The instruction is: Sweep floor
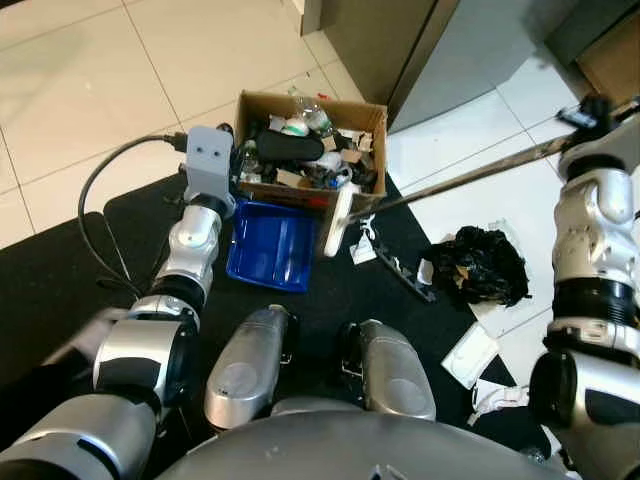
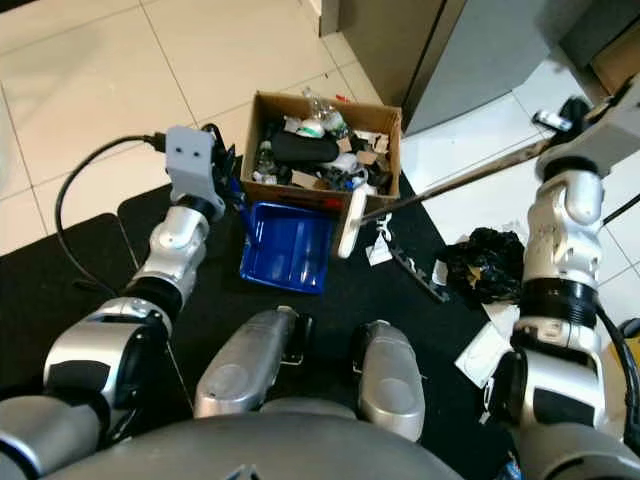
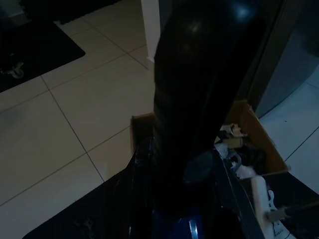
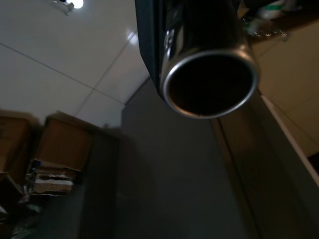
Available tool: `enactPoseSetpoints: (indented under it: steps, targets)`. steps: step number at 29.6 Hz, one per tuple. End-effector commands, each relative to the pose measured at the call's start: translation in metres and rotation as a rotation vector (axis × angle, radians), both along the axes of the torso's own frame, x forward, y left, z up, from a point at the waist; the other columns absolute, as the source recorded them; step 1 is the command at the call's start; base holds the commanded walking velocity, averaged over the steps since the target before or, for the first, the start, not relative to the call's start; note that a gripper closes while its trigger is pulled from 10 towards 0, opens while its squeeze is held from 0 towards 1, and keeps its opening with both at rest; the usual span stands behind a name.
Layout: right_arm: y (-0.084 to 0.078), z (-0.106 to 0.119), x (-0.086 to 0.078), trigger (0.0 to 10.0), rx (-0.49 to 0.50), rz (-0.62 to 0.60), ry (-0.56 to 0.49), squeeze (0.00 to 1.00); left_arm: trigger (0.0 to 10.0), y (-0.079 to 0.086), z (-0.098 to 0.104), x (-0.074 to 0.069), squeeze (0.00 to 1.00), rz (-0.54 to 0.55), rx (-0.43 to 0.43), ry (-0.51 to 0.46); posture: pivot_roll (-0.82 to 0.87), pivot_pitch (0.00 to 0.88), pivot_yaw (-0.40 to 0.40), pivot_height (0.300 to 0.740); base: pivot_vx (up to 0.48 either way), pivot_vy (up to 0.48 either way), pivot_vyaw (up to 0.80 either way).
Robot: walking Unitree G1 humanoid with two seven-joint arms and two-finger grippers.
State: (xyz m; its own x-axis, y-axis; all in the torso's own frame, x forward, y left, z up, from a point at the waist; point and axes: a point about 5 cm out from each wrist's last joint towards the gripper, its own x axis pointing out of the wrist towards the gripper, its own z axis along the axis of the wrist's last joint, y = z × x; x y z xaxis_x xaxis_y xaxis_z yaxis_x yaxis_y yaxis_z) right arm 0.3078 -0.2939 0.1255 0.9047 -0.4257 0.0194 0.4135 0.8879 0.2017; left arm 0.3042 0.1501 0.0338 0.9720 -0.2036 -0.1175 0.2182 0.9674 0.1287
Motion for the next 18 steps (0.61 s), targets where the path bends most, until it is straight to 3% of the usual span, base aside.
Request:
enactPoseSetpoints:
  steps: [1,2,4,9,11,16,18]
  targets:
    - [-0.005,0.012,0.001,10.0,-0.029,-0.071,-0.104,0.00,10.0,0.001,-0.018,-0.014,0.00,-0.023,-0.013,0.092,0.16,0.113,-0.056,0.740,0.000,0.000,0.00]
    - [-0.005,0.012,0.001,10.0,-0.029,-0.071,-0.104,0.00,10.0,0.001,-0.018,-0.014,0.00,-0.023,-0.013,0.092,0.16,0.113,-0.056,0.740,0.000,0.000,0.00]
    - [0.001,0.016,0.006,10.0,-0.123,-0.076,-0.128,0.00,10.0,0.004,-0.017,-0.016,0.00,-0.028,-0.018,0.080,0.18,0.117,-0.040,0.740,0.000,0.000,0.00]
    - [0.014,0.022,0.018,10.0,-0.173,-0.076,-0.202,0.00,10.0,0.007,-0.016,-0.018,0.00,-0.024,-0.041,0.067,0.20,0.126,-0.034,0.740,0.000,0.000,0.00]
    - [0.016,0.023,0.020,10.0,-0.197,-0.081,-0.204,0.00,10.0,0.007,-0.015,-0.018,0.00,-0.024,-0.043,0.064,0.20,0.126,-0.034,0.740,0.000,0.000,0.00]
    - [0.021,0.027,0.026,10.0,-0.368,-0.079,-0.187,0.00,10.0,0.006,-0.017,-0.021,0.00,-0.024,-0.062,0.076,0.21,0.130,-0.035,0.740,0.000,0.000,0.00]
    - [0.022,0.027,0.027,10.0,-0.382,-0.078,-0.186,0.00,10.0,0.007,-0.017,-0.021,0.00,-0.024,-0.065,0.079,0.21,0.131,-0.034,0.740,0.000,0.000,0.00]
